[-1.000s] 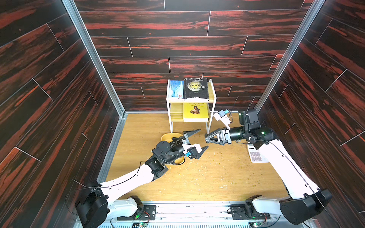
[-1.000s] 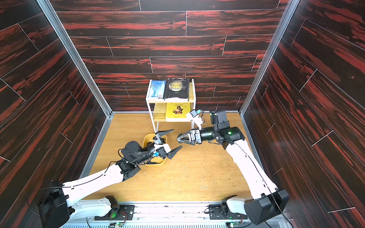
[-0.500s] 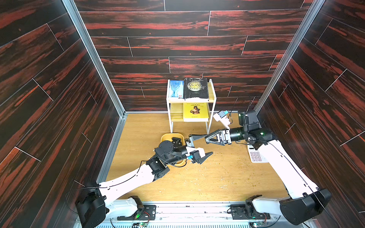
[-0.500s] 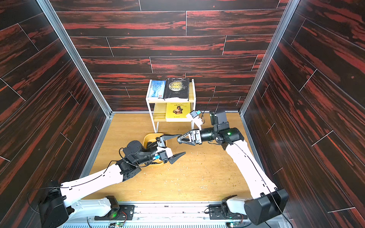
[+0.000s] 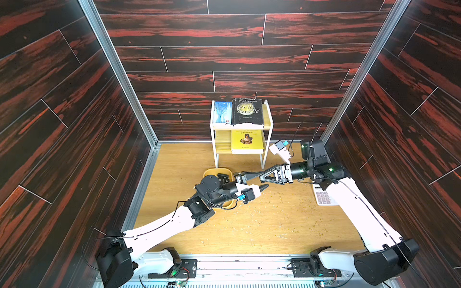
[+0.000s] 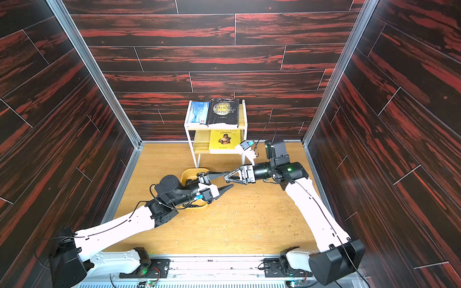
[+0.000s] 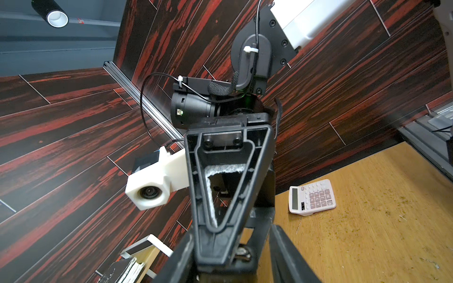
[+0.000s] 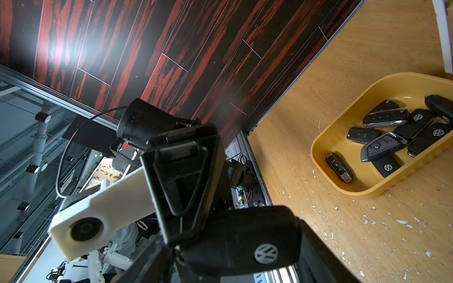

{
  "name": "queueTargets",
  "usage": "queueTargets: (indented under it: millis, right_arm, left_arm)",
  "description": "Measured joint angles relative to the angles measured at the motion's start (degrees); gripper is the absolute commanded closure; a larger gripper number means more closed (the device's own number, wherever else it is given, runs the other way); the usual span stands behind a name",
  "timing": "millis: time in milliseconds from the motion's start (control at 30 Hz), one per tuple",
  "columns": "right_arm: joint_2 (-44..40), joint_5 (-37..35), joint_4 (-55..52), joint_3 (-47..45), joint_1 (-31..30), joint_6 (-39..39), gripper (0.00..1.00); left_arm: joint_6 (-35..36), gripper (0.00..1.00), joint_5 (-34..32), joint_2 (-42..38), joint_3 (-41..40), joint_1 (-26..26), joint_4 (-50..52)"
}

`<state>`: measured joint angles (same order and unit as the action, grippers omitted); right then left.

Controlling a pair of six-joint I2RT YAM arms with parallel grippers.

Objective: Place the car key into the storage box
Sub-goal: Pick up the car key from the center of the board.

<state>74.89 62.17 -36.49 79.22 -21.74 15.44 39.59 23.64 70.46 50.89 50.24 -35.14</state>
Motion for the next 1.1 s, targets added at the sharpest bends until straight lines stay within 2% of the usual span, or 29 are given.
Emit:
queueTargets:
  millis: [167,333,400,467,600,833,967,1033,1100]
  right_arm:
    - [-0.04,-0.02,0.09,0.0,0.02,0.15,0.44]
    - [-0.35,-0.22,-0.02,-0.02,0.22,0.46,0.44]
    - [-0.74,-0.24,0.0,-0.04,0.24,0.59,0.44]
    - [-1.38,-0.24,0.02,-0.55,0.24,0.68,0.44]
    - [-2.38,-0.22,0.09,-1.86,0.24,0.9,0.44]
    - [-3.58,-1.09,0.11,-2.58,0.5,1.55,0.43]
    - [-3.78,-1.09,0.35,-2.58,0.5,1.7,0.34]
    - [-3.78,-1.09,0.48,-2.62,0.5,1.75,0.21]
    - [-3.78,-0.87,0.57,-2.69,0.5,1.77,0.13]
  left_arm:
    - [-0.39,0.42,0.04,0.48,0.0,0.04,-0.48]
    - [-0.46,0.42,-0.02,1.25,-0.07,0.15,-1.36]
    - [-0.44,0.47,-0.04,1.42,-0.11,0.2,-1.84]
    - [-0.31,0.58,-0.2,1.55,-0.11,0.24,-2.4]
    - [-0.26,0.65,-0.39,1.66,-0.09,0.33,-2.54]
    - [-0.22,0.66,-0.02,2.36,0.02,0.48,-3.17]
    - [-0.28,0.7,-0.02,2.38,0.02,0.48,-3.56]
    - [-0.39,0.71,-0.02,2.38,0.02,0.48,-3.58]
    - [-0.55,0.71,-0.07,2.38,0.04,0.48,-3.54]
